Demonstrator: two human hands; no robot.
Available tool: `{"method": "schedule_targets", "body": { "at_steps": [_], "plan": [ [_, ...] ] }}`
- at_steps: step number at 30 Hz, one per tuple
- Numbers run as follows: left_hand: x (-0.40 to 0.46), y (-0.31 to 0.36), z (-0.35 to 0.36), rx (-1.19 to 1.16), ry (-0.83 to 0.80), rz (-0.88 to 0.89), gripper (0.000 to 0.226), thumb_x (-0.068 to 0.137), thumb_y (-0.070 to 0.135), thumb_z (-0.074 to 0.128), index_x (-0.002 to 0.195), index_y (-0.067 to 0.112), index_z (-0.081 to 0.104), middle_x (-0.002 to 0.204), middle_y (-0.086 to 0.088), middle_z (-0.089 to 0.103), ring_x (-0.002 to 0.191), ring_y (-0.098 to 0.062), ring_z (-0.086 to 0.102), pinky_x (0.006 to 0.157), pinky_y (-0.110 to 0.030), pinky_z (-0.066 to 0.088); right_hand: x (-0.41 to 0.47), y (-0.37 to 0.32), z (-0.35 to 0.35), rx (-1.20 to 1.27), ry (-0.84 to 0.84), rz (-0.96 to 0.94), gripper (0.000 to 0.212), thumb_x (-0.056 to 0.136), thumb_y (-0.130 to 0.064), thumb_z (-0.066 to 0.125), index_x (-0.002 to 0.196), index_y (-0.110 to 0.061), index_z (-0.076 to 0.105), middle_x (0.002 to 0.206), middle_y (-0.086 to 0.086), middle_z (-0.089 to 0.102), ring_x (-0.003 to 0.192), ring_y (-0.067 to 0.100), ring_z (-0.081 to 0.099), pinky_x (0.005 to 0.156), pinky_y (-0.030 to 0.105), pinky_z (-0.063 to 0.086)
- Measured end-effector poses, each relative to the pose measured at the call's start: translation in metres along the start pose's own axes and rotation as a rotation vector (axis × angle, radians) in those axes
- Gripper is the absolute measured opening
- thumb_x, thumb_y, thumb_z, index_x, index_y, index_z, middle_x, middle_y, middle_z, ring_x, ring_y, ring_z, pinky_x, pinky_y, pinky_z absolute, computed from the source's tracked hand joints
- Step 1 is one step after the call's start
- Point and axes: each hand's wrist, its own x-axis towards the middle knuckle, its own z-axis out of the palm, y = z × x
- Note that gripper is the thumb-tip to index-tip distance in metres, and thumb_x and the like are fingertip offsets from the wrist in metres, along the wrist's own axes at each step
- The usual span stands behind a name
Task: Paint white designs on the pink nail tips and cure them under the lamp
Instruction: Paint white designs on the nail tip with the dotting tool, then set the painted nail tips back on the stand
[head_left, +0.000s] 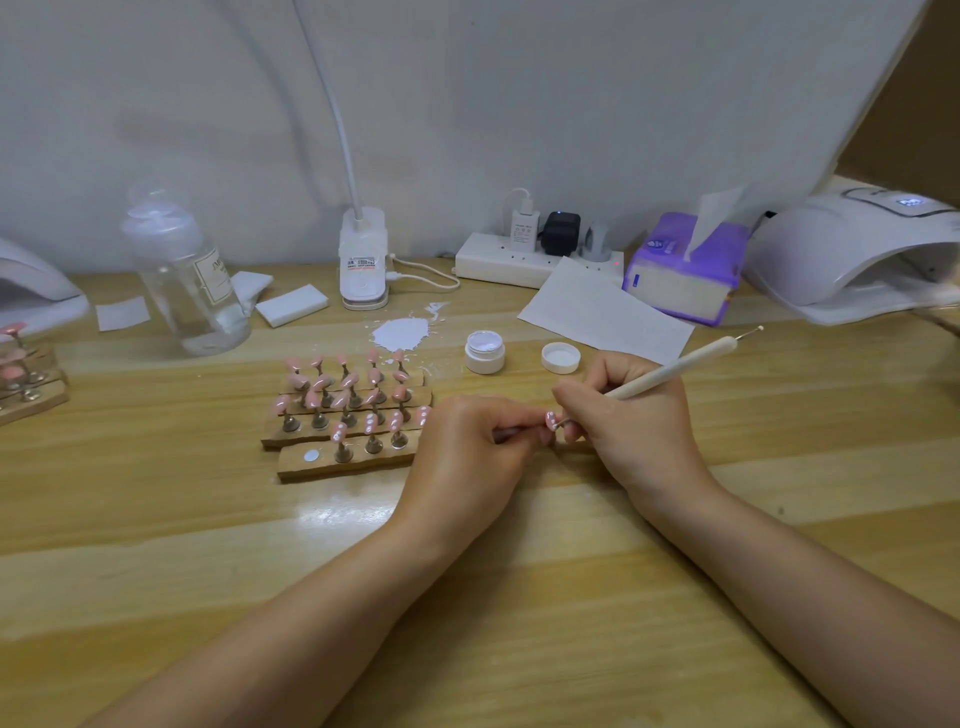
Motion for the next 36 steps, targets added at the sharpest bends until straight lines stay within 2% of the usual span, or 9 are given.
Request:
{"method": "schedule_targets", "body": {
  "at_steps": [8, 12, 16, 20, 24, 26, 28, 32, 36],
  "plan": [
    [0.001, -0.002, 0.000, 0.001, 0.005, 0.009, 0.016, 0.080, 0.000, 0.067, 0.082, 0.013, 0.076, 0.070, 0.011, 0.069, 0.065, 0.011, 0.058, 0.066, -0.011, 0.046, 0.001, 0.003, -0.001, -0.001, 0.010, 0.002, 0.034, 0.069, 0.011, 0.055, 0.044, -0.007, 0.040, 0.035, 0.001, 0.050, 0.038, 0.009, 0.054, 0.041, 0.014, 0.041],
    [0.000, -0.003, 0.001, -0.013, 0.027, 0.010, 0.016, 0.078, 0.000, 0.068, 0.083, 0.013, 0.076, 0.069, 0.022, 0.065, 0.069, 0.011, 0.061, 0.067, -0.007, 0.046, 0.001, 0.003, -0.002, 0.044, 0.092, -0.002, 0.041, 0.074, 0.007, 0.059, 0.045, -0.011, 0.038, 0.033, -0.005, 0.044, 0.033, 0.005, 0.048, 0.041, 0.013, 0.039],
    [-0.004, 0.001, 0.001, -0.080, 0.032, 0.048, 0.010, 0.078, 0.001, 0.069, 0.083, 0.007, 0.075, 0.074, 0.017, 0.066, 0.071, 0.005, 0.062, 0.067, -0.010, 0.049, 0.003, 0.000, -0.004, 0.135, 0.260, 0.034, 0.048, 0.085, -0.020, 0.063, 0.041, -0.019, 0.043, 0.035, -0.010, 0.041, 0.031, 0.004, 0.040, 0.038, 0.013, 0.036],
    [-0.011, 0.018, -0.004, -0.116, 0.040, 0.267, 0.014, 0.078, 0.000, 0.069, 0.089, 0.006, 0.073, 0.083, 0.002, 0.062, 0.077, -0.003, 0.058, 0.054, -0.019, 0.051, 0.005, -0.003, -0.006, 0.175, 0.347, 0.113, 0.053, 0.086, -0.037, 0.060, 0.036, -0.023, 0.049, 0.034, -0.009, 0.038, 0.031, 0.007, 0.033, 0.035, 0.015, 0.029],
    [-0.007, 0.038, -0.020, -0.129, 0.081, 0.402, 0.015, 0.076, 0.001, 0.066, 0.090, 0.003, 0.071, 0.079, 0.002, 0.058, 0.070, 0.000, 0.054, 0.048, -0.014, 0.043, 0.003, 0.000, -0.005, 0.053, 0.280, 0.094, 0.042, 0.079, -0.037, 0.067, 0.048, -0.021, 0.044, 0.045, 0.001, 0.041, 0.041, 0.010, 0.033, 0.040, 0.017, 0.029],
    [-0.007, 0.042, -0.037, -0.104, 0.113, 0.425, 0.017, 0.076, 0.002, 0.066, 0.093, 0.005, 0.070, 0.081, -0.001, 0.062, 0.067, 0.001, 0.056, 0.050, -0.009, 0.041, 0.003, 0.000, -0.004, 0.005, 0.229, 0.068, 0.039, 0.076, -0.032, 0.071, 0.052, -0.019, 0.044, 0.041, -0.010, 0.041, 0.039, 0.003, 0.033, 0.040, 0.013, 0.028],
    [-0.010, 0.039, -0.058, -0.025, 0.144, 0.444, 0.020, 0.077, 0.006, 0.066, 0.096, 0.009, 0.066, 0.084, -0.004, 0.065, 0.068, -0.005, 0.061, 0.051, -0.016, 0.049, 0.001, 0.001, -0.003, -0.037, 0.140, 0.039, 0.031, 0.075, -0.027, 0.073, 0.056, -0.020, 0.049, 0.044, -0.014, 0.046, 0.041, 0.000, 0.038, 0.043, 0.010, 0.031],
    [-0.024, 0.017, -0.101, 0.088, 0.229, 0.317, 0.018, 0.078, 0.016, 0.070, 0.095, 0.016, 0.066, 0.085, -0.001, 0.066, 0.072, -0.012, 0.064, 0.060, -0.033, 0.055, -0.003, 0.002, -0.002, -0.229, -0.063, -0.084, 0.014, 0.078, -0.012, 0.071, 0.078, -0.023, 0.062, 0.085, 0.007, 0.065, 0.073, 0.013, 0.058, 0.065, 0.017, 0.045],
    [-0.041, -0.004, -0.126, 0.174, 0.279, 0.155, 0.014, 0.075, 0.019, 0.064, 0.088, 0.019, 0.069, 0.085, 0.002, 0.066, 0.071, -0.011, 0.062, 0.057, -0.032, 0.050, -0.005, 0.000, 0.001, -0.436, -0.178, -0.204, 0.031, 0.079, -0.007, 0.070, 0.084, -0.034, 0.058, 0.078, -0.008, 0.062, 0.069, -0.002, 0.054, 0.064, 0.008, 0.041]
  ]
}}
